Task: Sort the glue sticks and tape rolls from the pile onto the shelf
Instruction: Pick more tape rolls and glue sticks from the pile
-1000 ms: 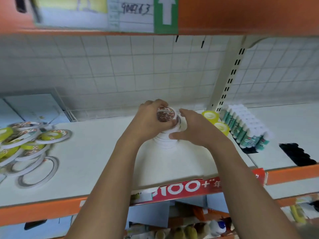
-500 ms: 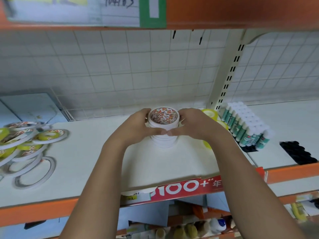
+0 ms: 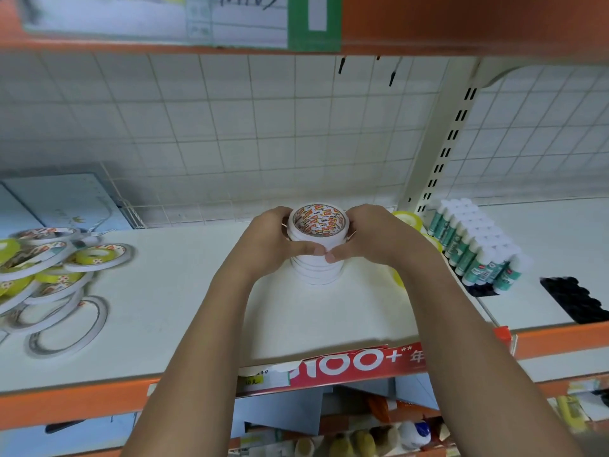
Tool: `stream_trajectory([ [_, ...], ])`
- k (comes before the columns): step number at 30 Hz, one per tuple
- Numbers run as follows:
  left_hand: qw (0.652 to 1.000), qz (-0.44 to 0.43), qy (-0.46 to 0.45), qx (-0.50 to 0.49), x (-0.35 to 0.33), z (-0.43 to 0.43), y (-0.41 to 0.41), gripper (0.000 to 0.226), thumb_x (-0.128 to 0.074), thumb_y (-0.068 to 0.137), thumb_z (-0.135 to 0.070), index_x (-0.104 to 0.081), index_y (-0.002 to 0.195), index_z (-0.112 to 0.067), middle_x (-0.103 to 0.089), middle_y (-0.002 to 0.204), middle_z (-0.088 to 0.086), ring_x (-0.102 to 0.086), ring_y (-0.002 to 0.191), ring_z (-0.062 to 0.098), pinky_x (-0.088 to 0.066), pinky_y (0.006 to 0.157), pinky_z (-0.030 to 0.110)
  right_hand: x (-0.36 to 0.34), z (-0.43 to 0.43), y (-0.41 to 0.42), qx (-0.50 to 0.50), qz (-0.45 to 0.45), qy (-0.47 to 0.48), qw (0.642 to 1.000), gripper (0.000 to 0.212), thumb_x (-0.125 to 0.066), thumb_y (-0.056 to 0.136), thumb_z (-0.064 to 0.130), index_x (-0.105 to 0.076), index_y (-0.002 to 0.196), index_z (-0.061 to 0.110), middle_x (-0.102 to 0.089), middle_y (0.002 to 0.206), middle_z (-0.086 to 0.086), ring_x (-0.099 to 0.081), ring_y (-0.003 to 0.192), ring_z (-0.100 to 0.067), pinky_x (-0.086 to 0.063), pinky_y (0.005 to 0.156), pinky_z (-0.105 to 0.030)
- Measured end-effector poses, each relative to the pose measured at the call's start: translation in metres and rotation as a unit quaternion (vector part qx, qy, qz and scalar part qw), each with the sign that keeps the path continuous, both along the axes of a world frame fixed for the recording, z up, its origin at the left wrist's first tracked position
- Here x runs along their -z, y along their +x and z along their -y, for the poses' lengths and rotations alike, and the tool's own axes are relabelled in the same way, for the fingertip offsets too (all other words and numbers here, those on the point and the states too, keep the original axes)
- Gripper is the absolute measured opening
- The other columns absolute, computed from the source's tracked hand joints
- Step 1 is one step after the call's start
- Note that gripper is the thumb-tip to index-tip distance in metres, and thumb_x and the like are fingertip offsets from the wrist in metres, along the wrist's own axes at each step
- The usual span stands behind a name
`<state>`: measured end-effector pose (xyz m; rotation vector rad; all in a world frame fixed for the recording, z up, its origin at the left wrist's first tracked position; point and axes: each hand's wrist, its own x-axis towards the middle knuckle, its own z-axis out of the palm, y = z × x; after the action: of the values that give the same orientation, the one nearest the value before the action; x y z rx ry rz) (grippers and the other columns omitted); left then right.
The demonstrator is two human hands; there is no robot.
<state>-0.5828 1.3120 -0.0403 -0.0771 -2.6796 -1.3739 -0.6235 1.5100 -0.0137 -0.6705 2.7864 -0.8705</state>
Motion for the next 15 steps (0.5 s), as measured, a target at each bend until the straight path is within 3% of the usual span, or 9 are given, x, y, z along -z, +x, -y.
stream_trajectory([
  [4, 0.999, -0.004, 0.037, -0.004, 0.007, -0.003, 0.006, 0.047, -0.089, 0.058, -0.045, -0.066, 0.097, -0.035, -0.071, 0.093, -0.015, -0.065, 0.085, 0.002, -0.055, 0.076, 0.026, 0.0, -0.001, 0.0, 0.004, 0.016, -0.003, 1.0, 0.049, -0.089, 0.057, 0.038, -0.07, 0.096, 0.016, -0.07, 0.094, -0.001, -0.065, 0.089, -0.018, -0.055, 0.079, -0.039],
  [8, 1.0, -0.016, 0.017, 0.018, 0.012, -0.007, 0.01, 0.055, -0.082, 0.069, -0.047, -0.064, 0.118, -0.027, -0.069, 0.107, -0.013, -0.063, 0.094, 0.003, -0.051, 0.08, 0.021, 0.009, -0.004, 0.009, 0.004, 0.011, -0.046, 0.999, 0.041, -0.087, 0.065, 0.032, -0.07, 0.101, 0.024, -0.07, 0.09, 0.012, -0.064, 0.086, -0.009, -0.05, 0.07, -0.017],
  [12, 0.999, 0.002, -0.031, 0.029, 0.007, -0.006, 0.005, 0.058, -0.078, 0.074, -0.047, -0.061, 0.122, -0.02, -0.068, 0.113, -0.005, -0.062, 0.101, 0.014, -0.05, 0.087, 0.03, 0.009, 0.001, 0.01, 0.004, -0.006, 0.012, 1.0, 0.045, -0.081, 0.072, 0.038, -0.066, 0.106, 0.012, -0.066, 0.1, -0.002, -0.061, 0.092, -0.019, -0.052, 0.081, -0.035],
  [15, 0.999, -0.002, 0.004, 0.042, 0.009, -0.007, 0.008, 0.055, -0.077, 0.077, -0.042, -0.06, 0.125, -0.021, -0.068, 0.114, -0.009, -0.062, 0.098, 0.008, -0.049, 0.083, 0.022, 0.008, 0.0, 0.01, 0.008, 0.011, -0.012, 1.0, 0.042, -0.082, 0.073, 0.036, -0.063, 0.104, 0.016, -0.065, 0.1, 0.004, -0.06, 0.094, -0.016, -0.052, 0.08, -0.025],
])
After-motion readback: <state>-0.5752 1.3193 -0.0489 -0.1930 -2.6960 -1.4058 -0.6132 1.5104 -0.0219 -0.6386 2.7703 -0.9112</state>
